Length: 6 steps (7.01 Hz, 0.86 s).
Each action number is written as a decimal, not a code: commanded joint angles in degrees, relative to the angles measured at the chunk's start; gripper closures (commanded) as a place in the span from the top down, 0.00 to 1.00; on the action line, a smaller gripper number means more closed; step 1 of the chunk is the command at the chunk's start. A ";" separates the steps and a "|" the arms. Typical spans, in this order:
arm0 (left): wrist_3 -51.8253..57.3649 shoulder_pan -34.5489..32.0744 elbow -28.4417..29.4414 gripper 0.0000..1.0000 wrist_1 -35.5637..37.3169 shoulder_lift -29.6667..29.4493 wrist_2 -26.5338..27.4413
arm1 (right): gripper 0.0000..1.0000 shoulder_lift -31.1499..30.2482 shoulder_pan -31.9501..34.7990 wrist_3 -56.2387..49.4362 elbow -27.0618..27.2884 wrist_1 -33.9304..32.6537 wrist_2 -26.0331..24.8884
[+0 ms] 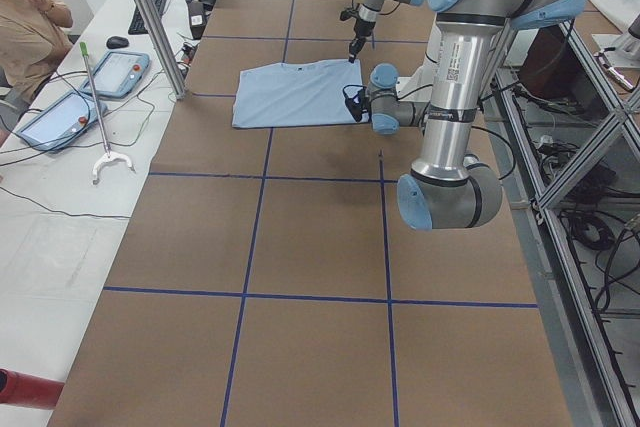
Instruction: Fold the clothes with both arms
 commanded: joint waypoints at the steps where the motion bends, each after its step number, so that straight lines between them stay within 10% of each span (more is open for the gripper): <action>1: -0.05 0.68 0.01 0.57 0.74 0.03 0.18 | 0.00 -0.01 -0.01 0.00 0.00 0.00 -0.04; 6: 0.03 1.21 0.45 0.54 0.75 -0.41 0.54 | 0.00 -0.01 -0.10 0.00 0.00 0.00 -0.04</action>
